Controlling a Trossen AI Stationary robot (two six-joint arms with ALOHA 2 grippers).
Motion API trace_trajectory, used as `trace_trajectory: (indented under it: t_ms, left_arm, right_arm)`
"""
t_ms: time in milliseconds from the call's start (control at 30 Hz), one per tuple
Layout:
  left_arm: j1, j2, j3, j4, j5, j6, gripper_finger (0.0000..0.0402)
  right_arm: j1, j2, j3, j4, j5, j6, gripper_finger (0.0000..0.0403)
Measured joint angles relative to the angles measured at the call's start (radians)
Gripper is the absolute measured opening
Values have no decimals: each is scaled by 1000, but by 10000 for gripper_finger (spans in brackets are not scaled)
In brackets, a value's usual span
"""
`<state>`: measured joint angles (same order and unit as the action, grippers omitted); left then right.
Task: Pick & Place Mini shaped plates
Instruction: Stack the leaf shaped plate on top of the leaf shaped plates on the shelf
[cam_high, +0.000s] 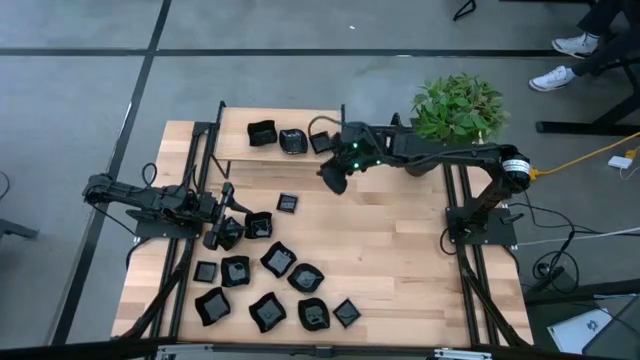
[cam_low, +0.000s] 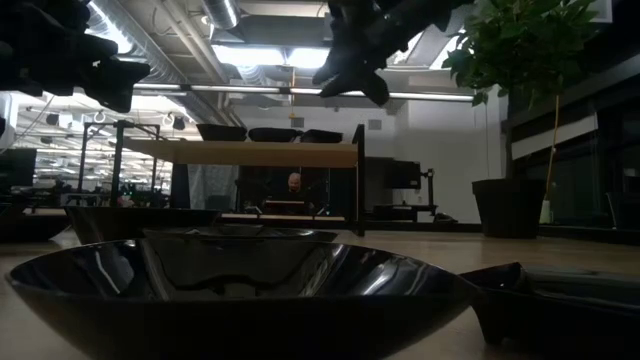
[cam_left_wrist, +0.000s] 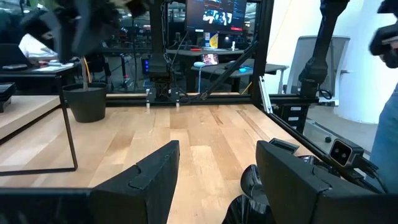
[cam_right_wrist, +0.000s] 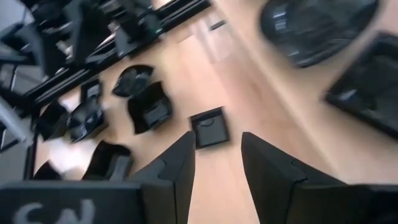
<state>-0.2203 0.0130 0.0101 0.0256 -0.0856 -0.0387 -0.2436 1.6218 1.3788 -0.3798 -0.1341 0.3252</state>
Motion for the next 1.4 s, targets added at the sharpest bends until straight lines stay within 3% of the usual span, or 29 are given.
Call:
trace_trajectory:
  t_ms: [667, 1167, 1400]
  left_arm:
    - [0, 0, 0, 0, 0, 0, 208]
    - [0, 0, 0, 0, 0, 0, 208]
    - [0, 0, 0, 0, 0, 0, 208]
  right_arm:
    - [284, 0, 0, -124, 0, -22, 131]
    - [372, 16, 0, -186, -35, -28, 131]
    - [399, 58, -1, -155, -35, -114, 131]
